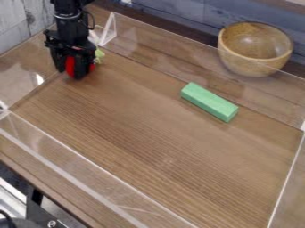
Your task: Move the red object to the left side of the table
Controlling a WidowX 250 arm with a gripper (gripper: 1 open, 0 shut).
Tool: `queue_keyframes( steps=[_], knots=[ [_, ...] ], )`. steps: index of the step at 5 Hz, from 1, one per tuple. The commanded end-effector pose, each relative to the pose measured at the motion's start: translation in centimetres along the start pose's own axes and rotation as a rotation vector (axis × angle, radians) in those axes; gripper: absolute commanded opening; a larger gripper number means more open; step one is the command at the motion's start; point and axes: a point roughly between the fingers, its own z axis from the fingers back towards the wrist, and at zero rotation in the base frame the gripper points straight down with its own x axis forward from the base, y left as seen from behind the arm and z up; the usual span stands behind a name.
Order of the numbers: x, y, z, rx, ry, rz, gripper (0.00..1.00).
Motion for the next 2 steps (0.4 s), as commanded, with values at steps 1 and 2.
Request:
queue_keyframes(
  steps=[1, 2],
  knots=[
    [0.74, 0.66, 1.73, 0.014, -0.042, 0.013, 1.00],
    [0.76, 0.62, 1.84, -0.003, -0.033, 0.018, 1.00]
  ],
)
